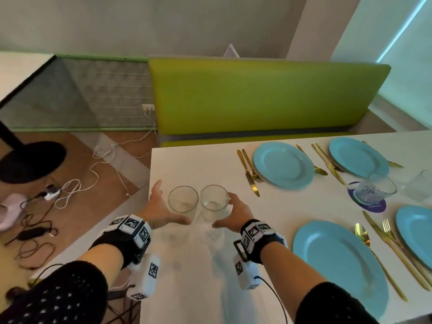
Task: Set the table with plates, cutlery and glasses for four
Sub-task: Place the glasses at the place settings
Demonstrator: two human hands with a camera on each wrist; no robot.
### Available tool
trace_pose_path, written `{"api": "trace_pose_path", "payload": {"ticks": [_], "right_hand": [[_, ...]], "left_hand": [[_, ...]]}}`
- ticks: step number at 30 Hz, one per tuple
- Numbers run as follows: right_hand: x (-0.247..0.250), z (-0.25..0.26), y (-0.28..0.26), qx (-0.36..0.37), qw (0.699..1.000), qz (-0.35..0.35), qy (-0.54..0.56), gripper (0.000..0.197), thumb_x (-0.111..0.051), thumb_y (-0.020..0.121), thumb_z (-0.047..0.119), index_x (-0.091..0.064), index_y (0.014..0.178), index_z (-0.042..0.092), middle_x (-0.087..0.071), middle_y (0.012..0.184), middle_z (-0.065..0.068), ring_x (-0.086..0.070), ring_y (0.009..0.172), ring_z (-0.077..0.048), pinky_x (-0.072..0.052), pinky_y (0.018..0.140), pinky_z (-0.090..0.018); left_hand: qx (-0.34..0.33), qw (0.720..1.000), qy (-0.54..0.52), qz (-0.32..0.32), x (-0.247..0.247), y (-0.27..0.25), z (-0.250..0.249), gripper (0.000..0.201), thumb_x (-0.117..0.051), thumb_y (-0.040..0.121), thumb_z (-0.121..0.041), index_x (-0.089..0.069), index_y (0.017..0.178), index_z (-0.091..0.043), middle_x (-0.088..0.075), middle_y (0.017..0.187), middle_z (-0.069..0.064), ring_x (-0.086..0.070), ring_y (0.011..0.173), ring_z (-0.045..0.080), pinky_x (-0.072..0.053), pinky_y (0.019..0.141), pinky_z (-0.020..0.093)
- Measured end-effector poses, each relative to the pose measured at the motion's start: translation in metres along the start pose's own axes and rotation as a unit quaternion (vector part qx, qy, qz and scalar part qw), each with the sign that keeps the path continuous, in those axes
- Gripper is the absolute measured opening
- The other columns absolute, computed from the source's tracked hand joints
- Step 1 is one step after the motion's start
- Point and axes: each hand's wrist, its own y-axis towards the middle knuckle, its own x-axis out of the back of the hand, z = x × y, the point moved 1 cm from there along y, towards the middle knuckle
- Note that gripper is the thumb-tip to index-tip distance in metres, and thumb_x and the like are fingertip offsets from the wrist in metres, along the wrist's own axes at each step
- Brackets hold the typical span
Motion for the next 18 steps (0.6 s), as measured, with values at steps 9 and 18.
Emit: {"api": "trace_pose_path", "payload": {"ticks": [9, 18], "right_hand": [[-0.02, 0.0, 0.011, 0.006, 0.995, -0.059, 0.084, 0.104, -0.087, 0.061, 0.025, -0.024, 0.145, 0.025, -0.052, 0.137, -0.004, -0.048, 0.127, -0.023, -0.039, 0.103, -0.029], [-0.026, 0.003, 0.016, 0.017, 0.995, -0.083, 0.054, 0.087, -0.085, 0.061, 0.026, -0.039, 0.135, 0.021, -0.056, 0.128, 0.0, -0.053, 0.119, -0.02, -0.041, 0.094, -0.022]], "left_hand": [[-0.005, 0.994, -0.109, 0.012, -0.018, 0.02, 0.035, 0.185, -0.081, -0.006, -0.064, 0.009, 0.15, -0.022, -0.021, 0.155, 0.013, -0.023, 0.144, 0.025, -0.025, 0.113, 0.041], [-0.011, 0.996, -0.062, -0.058, -0.032, 0.037, 0.044, 0.104, -0.09, 0.057, -0.011, -0.032, 0.143, -0.021, -0.049, 0.139, 0.007, -0.047, 0.13, 0.025, -0.038, 0.109, 0.038]]}}
